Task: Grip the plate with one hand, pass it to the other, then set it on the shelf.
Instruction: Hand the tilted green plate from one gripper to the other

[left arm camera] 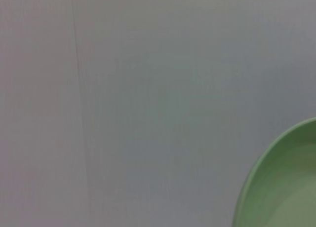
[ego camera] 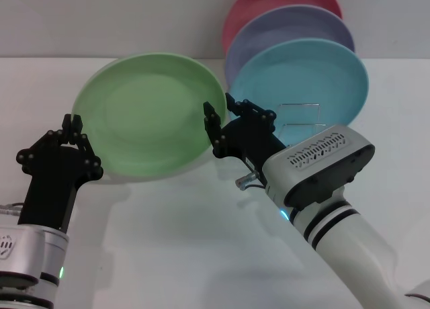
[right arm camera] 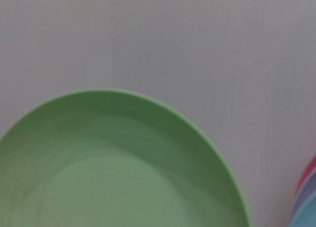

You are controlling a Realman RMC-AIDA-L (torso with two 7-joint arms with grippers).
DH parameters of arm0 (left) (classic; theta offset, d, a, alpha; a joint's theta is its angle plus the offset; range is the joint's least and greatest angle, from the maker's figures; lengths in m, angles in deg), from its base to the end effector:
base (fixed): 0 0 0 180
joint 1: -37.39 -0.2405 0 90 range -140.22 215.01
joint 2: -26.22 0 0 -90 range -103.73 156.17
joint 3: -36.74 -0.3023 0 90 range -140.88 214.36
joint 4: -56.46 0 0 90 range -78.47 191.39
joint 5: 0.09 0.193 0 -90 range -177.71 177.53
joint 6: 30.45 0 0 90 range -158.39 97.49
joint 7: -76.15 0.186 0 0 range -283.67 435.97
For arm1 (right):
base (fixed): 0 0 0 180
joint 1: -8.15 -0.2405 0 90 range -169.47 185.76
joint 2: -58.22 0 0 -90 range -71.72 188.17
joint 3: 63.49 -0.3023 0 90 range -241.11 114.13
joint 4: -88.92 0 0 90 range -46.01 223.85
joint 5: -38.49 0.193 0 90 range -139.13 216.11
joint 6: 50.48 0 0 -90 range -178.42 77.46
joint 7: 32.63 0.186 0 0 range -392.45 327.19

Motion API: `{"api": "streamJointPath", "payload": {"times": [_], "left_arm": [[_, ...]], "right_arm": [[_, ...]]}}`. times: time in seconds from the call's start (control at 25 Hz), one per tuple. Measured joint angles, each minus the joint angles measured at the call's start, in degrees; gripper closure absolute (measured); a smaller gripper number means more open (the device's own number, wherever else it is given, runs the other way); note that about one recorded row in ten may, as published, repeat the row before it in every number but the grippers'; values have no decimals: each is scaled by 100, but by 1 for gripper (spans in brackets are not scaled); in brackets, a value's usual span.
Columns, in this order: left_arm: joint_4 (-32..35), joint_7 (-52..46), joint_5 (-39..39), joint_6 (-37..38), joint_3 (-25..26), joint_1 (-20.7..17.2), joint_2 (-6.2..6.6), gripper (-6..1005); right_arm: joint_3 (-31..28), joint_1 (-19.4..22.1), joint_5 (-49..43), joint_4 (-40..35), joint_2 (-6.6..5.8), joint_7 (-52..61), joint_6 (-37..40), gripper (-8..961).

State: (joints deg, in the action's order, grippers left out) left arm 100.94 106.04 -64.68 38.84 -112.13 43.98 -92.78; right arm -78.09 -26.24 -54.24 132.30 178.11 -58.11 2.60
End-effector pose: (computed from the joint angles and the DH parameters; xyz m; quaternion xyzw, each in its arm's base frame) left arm -0.2907 0.2911 -0.0748 -0.6846 -0.1822 -0.2815 0.6472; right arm 0.1896 0.3695 -0.1656 -0.8118 0.2019 0.2979 0.4600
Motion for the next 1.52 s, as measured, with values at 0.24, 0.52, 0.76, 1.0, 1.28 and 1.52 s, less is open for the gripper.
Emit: {"api": "streamJointPath", "payload": {"times": [0.24, 0.52, 0.76, 1.0, 1.28, 1.52], "left_arm": [[2, 68, -17, 2, -2, 2, -5, 969], [26, 95, -27, 5, -2, -26, -5, 969], [26, 97, -37, 13, -2, -27, -1, 970], [27, 97, -47, 15, -2, -26, -9, 970], [26, 97, -48, 15, -2, -19, -9, 970], [26, 97, -45, 15, -2, -18, -9, 969]], "right_arm": [[26, 29, 0, 11, 0, -1, 0, 659], [29, 29, 1, 3, 0, -1, 31, 718], [28, 33, 0, -8, 0, -1, 53, 717], [-24, 46, -87, -27, 0, -1, 54, 716], [-34, 61, -141, -70, 0, 11, 46, 741], [-44, 58, -146, -88, -7, 39, 50, 753]]}}
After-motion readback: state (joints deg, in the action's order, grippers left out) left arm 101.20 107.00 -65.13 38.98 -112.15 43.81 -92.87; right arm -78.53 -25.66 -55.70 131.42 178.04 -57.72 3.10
